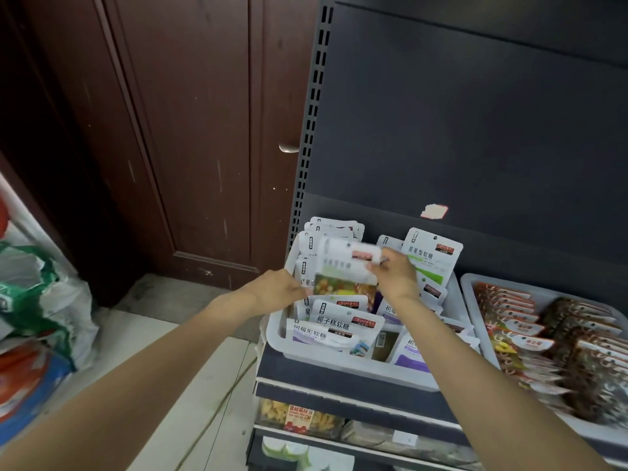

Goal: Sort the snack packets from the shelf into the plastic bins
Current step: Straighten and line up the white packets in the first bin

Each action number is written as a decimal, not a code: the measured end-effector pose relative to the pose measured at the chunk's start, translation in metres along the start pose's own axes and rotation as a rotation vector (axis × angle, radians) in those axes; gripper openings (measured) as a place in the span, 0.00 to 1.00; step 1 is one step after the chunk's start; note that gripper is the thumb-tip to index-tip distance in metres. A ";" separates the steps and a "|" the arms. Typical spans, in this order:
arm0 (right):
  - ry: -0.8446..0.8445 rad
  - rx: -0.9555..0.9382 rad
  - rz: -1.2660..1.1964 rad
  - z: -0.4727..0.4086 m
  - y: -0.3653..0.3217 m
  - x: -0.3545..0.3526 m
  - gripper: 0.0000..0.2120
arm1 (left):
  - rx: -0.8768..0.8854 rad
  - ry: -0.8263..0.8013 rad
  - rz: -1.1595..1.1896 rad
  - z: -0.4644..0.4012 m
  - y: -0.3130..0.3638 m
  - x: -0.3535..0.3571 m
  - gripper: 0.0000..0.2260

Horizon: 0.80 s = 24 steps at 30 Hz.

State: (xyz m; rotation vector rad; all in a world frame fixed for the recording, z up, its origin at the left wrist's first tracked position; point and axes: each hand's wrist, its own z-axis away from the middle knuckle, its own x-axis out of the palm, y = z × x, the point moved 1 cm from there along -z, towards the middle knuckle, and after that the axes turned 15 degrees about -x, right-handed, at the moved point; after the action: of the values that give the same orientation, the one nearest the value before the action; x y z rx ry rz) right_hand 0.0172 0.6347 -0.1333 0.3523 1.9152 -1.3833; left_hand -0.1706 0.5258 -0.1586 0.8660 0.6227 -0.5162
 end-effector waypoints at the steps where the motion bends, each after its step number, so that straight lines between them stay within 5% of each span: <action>1: 0.076 -0.004 0.012 -0.001 -0.001 -0.002 0.08 | 0.013 -0.009 -0.018 0.004 -0.001 0.000 0.20; 4: 0.174 -0.023 0.042 -0.004 -0.004 0.000 0.04 | 0.065 -0.066 -0.088 0.012 -0.008 0.000 0.14; 8: 0.102 -0.057 -0.028 -0.001 -0.008 0.015 0.03 | 0.098 -0.082 -0.109 0.017 -0.016 -0.001 0.15; 16: -0.481 -0.116 0.059 0.013 0.003 0.031 0.19 | 0.077 -0.100 -0.022 0.026 -0.014 0.001 0.11; 21: -0.624 -0.133 0.025 0.019 -0.010 0.016 0.18 | 0.195 0.218 -0.130 0.026 0.003 -0.003 0.39; 24: -0.677 -0.094 -0.064 0.022 -0.012 0.007 0.14 | 0.188 0.105 -0.209 0.024 0.019 -0.002 0.34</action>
State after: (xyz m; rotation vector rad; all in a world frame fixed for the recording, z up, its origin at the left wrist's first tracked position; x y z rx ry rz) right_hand 0.0144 0.6094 -0.1331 -0.2094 1.4225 -1.2371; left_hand -0.1527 0.5171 -0.1355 1.0161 0.7747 -0.7298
